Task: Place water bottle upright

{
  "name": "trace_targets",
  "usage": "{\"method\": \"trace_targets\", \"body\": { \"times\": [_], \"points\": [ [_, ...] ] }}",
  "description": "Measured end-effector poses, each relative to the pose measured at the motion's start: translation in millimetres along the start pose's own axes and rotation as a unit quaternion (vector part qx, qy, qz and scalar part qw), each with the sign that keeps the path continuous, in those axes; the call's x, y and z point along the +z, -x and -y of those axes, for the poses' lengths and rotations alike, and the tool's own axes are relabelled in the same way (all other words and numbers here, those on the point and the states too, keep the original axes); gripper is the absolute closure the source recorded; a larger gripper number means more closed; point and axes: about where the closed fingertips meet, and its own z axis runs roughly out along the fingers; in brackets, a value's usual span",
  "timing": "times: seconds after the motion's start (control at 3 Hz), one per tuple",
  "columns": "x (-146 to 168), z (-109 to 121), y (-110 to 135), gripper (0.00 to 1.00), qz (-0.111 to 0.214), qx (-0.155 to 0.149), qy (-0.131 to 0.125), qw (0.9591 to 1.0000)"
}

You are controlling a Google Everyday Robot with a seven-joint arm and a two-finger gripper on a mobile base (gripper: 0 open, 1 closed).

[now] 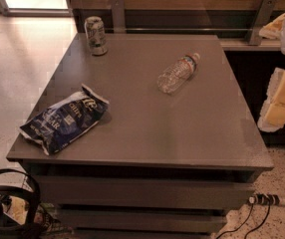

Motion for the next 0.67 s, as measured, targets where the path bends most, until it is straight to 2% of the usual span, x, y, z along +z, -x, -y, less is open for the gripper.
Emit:
{"method": "trace_targets", "body": {
  "times": [0.33, 0.67],
  "points": [
    [0, 0, 0, 0.0, 0.0, 0.0, 0.0, 1.0],
    [-3, 12, 0, 0.0, 0.017, 0.025, 0.001, 0.9995]
  ]
}}
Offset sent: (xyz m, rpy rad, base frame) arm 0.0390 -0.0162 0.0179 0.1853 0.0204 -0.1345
